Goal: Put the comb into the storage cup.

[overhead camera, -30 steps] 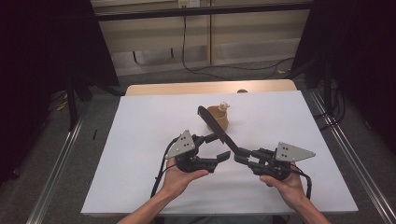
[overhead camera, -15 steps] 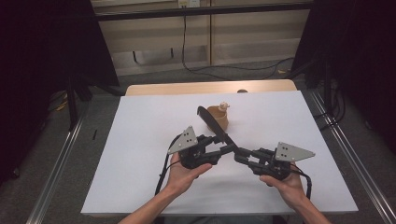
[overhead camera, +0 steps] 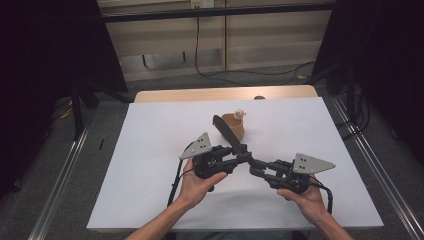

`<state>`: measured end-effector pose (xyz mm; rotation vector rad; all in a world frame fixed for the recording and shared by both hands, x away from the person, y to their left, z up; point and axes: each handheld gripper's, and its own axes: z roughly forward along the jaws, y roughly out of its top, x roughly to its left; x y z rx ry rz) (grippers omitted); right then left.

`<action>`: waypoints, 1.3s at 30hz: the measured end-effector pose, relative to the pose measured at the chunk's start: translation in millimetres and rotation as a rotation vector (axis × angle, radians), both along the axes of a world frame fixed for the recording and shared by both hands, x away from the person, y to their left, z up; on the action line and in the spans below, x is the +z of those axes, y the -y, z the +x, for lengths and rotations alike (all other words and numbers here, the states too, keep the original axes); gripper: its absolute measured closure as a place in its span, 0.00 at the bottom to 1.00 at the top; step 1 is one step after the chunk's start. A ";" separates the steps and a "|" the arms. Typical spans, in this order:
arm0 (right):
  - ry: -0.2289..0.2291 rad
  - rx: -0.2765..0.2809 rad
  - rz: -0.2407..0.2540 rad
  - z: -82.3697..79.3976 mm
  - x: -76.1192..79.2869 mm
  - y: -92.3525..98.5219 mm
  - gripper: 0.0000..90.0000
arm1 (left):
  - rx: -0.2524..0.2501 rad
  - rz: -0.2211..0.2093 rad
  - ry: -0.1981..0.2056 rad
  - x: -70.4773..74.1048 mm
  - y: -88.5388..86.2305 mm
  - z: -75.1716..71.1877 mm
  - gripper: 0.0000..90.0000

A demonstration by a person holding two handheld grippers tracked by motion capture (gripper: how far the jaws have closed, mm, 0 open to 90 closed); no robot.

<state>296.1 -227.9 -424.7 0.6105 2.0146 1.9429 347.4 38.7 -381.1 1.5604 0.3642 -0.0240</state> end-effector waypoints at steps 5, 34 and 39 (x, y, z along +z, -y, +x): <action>-0.005 0.004 -0.010 0.9 -3.0 -1.2 0.81 | -0.010 0.014 -0.012 -0.3 0.4 0.9 0.76; -0.006 -0.024 -0.043 2.1 -1.6 -4.2 0.63 | -0.041 0.019 0.001 6.8 0.6 -1.0 0.81; -0.015 -0.052 -0.063 1.7 -0.4 -5.1 0.44 | -0.015 0.025 0.017 7.2 -1.0 0.9 0.81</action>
